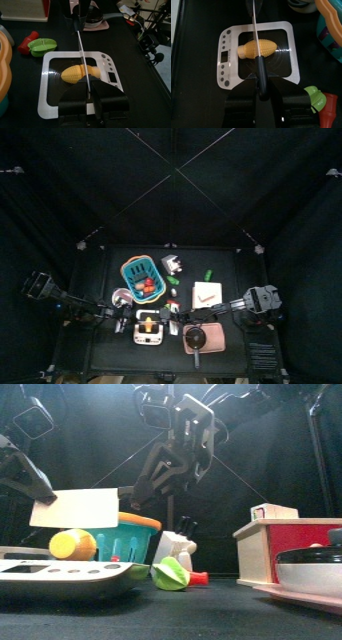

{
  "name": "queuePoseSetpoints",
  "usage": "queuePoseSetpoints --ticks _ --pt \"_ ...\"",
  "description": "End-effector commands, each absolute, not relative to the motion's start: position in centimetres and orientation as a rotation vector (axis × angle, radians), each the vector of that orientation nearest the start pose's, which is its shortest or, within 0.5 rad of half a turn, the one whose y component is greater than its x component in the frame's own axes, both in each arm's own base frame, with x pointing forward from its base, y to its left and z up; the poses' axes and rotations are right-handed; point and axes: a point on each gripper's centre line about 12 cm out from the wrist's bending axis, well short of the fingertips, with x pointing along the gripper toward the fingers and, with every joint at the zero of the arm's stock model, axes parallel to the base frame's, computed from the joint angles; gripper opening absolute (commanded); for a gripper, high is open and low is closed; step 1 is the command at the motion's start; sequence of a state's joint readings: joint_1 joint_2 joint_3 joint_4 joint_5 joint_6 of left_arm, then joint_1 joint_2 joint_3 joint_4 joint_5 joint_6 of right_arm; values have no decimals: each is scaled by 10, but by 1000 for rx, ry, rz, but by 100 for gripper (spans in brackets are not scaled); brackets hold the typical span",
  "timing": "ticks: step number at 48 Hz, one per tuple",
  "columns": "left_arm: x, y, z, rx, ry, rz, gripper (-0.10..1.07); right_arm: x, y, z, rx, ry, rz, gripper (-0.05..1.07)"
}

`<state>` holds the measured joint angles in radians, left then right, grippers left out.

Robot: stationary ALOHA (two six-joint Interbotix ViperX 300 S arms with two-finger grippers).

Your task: Cut corn

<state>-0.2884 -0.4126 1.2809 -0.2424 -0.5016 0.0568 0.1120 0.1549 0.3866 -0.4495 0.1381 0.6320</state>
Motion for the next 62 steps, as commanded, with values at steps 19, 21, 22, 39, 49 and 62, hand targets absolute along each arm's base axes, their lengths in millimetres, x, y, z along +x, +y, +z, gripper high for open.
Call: queuePoseSetpoints --ticks 19,21,22,39,49,62 --pt "246 -55 146 -70 410 -123 41 463 33 189 137 662 -44 52" --pt "247 -54 145 -67 414 -121 41 463 33 189 135 664 -46 52" --pt "247 -54 145 -67 413 -121 41 463 33 189 135 665 -47 52" --pt "247 -54 153 -70 373 -124 41 463 33 210 125 622 -41 52" --pt "242 -53 161 -77 338 -125 41 464 32 221 105 594 -36 52" --pt "238 -52 164 -81 328 -128 41 466 32 225 95 582 -33 52"
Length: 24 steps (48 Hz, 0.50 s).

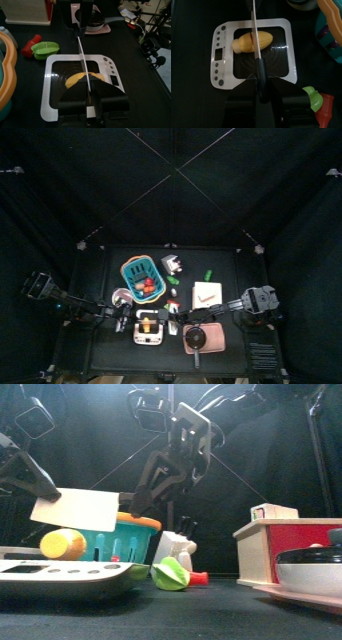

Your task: Cut corn

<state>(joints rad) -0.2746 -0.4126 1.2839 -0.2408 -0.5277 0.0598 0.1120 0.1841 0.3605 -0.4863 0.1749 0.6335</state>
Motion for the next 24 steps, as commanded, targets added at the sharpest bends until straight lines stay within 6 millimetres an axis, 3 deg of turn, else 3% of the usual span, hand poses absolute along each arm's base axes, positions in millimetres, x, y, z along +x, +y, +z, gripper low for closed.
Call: queuePoseSetpoints --ticks 1,24 --pt "238 -52 164 -82 328 -127 41 465 32 225 95 584 -33 52" --pt "237 -58 164 -87 330 -148 41 467 32 221 94 591 -34 52"
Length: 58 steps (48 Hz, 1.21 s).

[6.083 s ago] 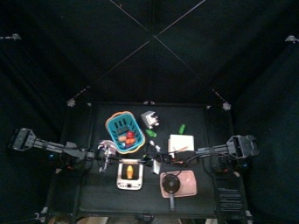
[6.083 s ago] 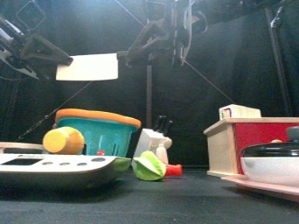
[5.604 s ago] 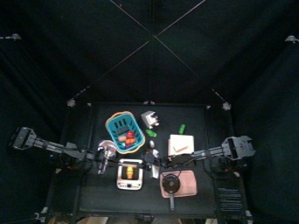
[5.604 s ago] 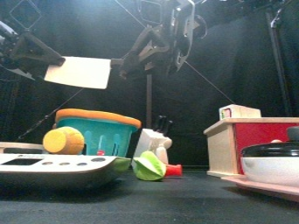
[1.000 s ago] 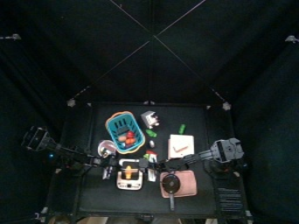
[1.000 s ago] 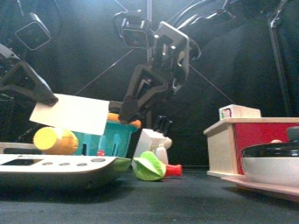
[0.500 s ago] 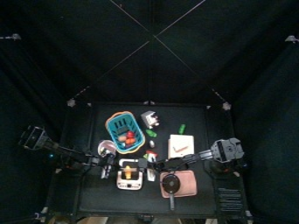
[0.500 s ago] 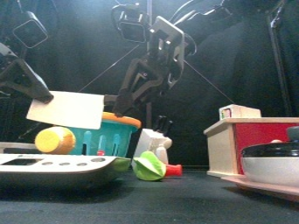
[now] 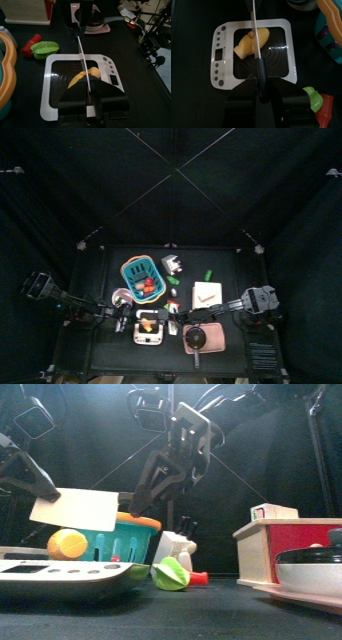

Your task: Cut corn

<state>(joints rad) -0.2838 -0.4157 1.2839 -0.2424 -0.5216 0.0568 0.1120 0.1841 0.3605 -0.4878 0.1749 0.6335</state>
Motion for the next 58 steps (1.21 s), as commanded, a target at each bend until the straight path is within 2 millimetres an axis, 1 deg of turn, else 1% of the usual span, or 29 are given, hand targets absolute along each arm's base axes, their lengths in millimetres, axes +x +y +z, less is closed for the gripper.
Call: queuePoseSetpoints --ticks 1,8,15,24,31,48,58 --pt "237 -58 164 -90 332 -147 41 467 32 221 94 591 -34 52" --pt "235 -62 163 -105 343 -157 41 466 32 220 94 593 -34 52" --pt "234 -63 160 -125 362 -147 41 467 31 219 87 594 -34 52" --pt "234 -67 160 -125 364 -162 41 470 25 225 63 577 -41 52" --pt "233 -70 161 -129 363 -170 41 470 19 224 55 578 -51 52" --pt "233 -71 160 -133 367 -170 41 471 10 222 56 582 -70 52" --pt "234 -71 161 -134 366 -169 41 472 8 219 56 588 -74 52"
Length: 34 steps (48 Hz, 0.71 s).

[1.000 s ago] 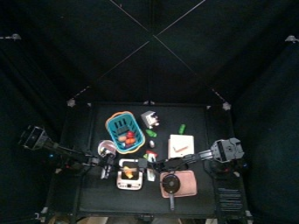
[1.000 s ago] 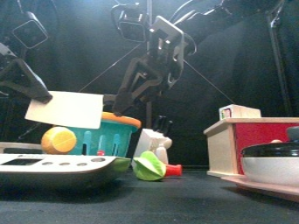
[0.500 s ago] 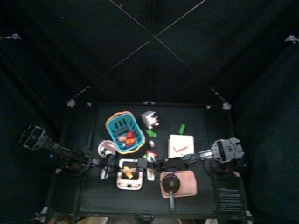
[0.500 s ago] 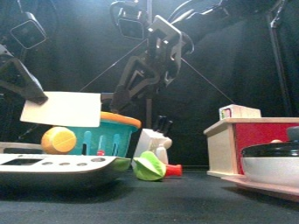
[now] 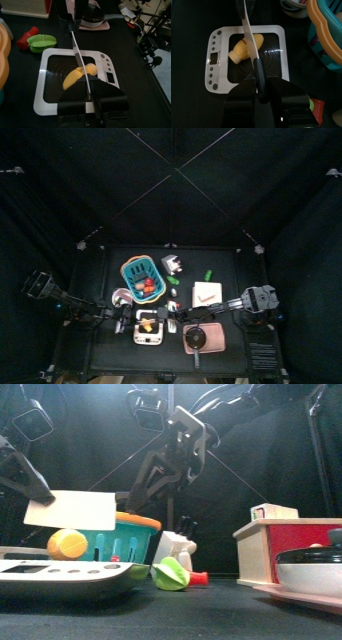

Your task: Cut corn

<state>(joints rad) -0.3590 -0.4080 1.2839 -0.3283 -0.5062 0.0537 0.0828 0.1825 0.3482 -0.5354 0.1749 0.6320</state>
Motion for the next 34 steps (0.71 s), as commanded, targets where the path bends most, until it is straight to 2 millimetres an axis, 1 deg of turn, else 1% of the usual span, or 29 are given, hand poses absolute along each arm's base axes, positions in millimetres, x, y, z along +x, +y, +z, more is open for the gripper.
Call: queuePoseSetpoints --ticks 1,34 --pt "234 -71 160 -133 367 -170 41 472 7 219 56 589 -76 52" --pt "233 -74 160 -132 371 -182 41 474 7 206 60 615 -79 52"
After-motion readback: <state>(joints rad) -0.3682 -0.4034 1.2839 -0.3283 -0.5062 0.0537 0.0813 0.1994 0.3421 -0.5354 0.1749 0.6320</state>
